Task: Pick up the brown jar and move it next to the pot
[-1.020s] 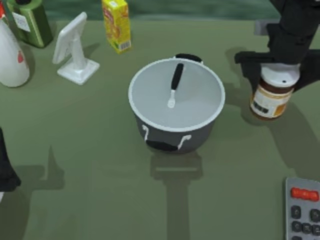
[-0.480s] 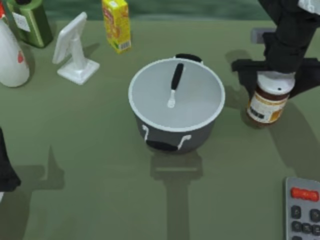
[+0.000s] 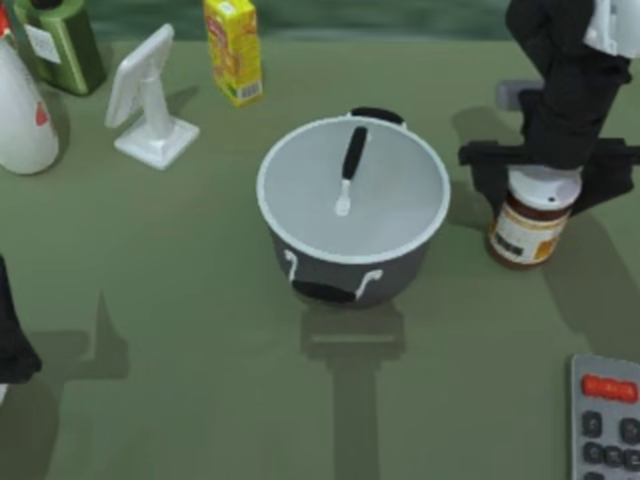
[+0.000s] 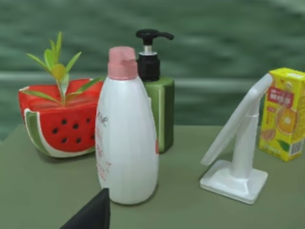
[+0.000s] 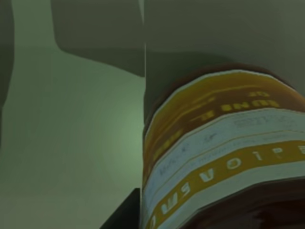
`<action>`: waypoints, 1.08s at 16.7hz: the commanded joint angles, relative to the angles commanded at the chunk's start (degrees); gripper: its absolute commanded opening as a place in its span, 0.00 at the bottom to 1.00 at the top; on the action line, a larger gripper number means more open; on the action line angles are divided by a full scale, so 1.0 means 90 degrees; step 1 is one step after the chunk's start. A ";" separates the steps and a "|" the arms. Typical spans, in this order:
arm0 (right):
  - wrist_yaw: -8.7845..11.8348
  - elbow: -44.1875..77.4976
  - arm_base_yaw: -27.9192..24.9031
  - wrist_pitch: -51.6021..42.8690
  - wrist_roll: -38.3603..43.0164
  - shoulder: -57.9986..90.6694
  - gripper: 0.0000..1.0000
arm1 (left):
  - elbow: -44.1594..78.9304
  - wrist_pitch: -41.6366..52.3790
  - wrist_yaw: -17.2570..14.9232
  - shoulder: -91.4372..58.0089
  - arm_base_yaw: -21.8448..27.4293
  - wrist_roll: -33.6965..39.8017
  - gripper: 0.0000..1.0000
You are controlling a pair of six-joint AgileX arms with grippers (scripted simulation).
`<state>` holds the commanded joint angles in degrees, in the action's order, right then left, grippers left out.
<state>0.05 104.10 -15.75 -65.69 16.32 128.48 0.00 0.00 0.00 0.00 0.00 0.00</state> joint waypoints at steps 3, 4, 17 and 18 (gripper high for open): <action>0.0000 0.0000 0.0000 0.0000 0.0000 0.0000 0.23 | 0.0000 0.0000 0.0000 0.0000 0.0000 0.0000 1.00; 0.0000 0.0000 0.0000 0.0000 0.0000 0.0000 0.30 | 0.0000 0.0000 0.0000 0.0000 0.0000 0.0000 1.00; 0.0000 0.0000 0.0000 0.0000 0.0000 0.0000 1.00 | 0.0000 0.0000 0.0000 0.0000 0.0000 0.0000 1.00; 0.0000 0.0000 0.0000 0.0000 0.0000 0.0000 1.00 | 0.0000 0.0000 0.0000 0.0000 0.0000 0.0000 1.00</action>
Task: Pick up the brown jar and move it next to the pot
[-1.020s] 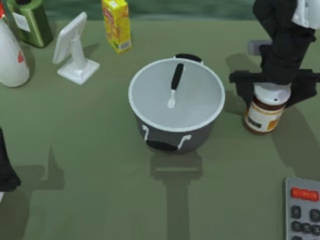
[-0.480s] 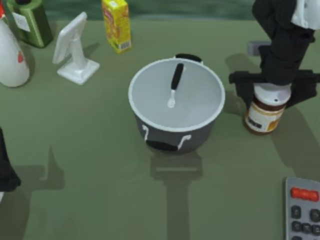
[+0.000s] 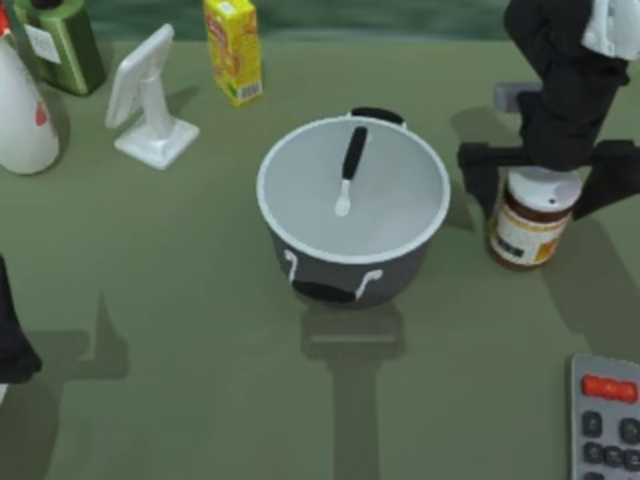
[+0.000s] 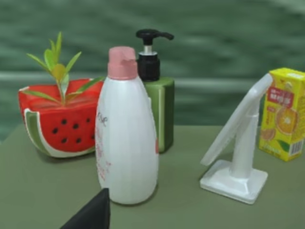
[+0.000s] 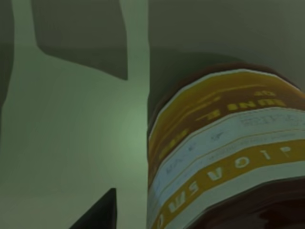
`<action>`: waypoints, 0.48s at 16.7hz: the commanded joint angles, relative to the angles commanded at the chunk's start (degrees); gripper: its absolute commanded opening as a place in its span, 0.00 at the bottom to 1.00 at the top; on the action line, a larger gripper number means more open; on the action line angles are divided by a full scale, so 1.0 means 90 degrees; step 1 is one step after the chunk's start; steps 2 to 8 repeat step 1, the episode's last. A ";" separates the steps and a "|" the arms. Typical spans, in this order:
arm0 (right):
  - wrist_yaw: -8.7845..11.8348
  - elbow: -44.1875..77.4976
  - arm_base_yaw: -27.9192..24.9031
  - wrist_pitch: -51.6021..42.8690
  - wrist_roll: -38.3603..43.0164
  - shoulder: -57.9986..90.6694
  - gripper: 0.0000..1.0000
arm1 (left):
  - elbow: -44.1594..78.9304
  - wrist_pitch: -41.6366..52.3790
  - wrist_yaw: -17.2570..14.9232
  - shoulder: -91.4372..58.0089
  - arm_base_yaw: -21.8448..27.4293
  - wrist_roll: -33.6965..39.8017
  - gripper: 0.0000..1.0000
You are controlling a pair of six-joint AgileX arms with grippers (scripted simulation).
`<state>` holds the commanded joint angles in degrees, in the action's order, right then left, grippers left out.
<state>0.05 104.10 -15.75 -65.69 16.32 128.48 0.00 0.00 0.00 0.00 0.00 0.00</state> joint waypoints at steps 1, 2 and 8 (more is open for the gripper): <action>0.0000 0.0000 0.0000 0.0000 0.0000 0.0000 1.00 | 0.0000 0.0000 0.0000 0.0000 0.0000 0.0000 1.00; 0.0000 0.0000 0.0000 0.0000 0.0000 0.0000 1.00 | 0.0000 0.0000 0.0000 0.0000 0.0000 0.0000 1.00; 0.0000 0.0000 0.0000 0.0000 0.0000 0.0000 1.00 | 0.0000 0.0000 0.0000 0.0000 0.0000 0.0000 1.00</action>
